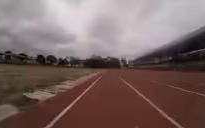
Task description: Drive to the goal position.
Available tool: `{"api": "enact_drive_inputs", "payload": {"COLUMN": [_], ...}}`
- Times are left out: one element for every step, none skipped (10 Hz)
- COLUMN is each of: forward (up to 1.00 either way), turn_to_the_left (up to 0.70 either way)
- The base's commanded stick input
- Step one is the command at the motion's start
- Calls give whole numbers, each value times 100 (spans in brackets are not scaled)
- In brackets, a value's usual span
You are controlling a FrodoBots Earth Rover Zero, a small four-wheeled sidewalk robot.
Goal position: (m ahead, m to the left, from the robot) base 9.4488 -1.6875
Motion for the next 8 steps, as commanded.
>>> {"api": "enact_drive_inputs", "payload": {"forward": [100,100,100,100,100,100,100,100], "turn_to_the_left": [0,0,0,0,0,0,0,0]}}
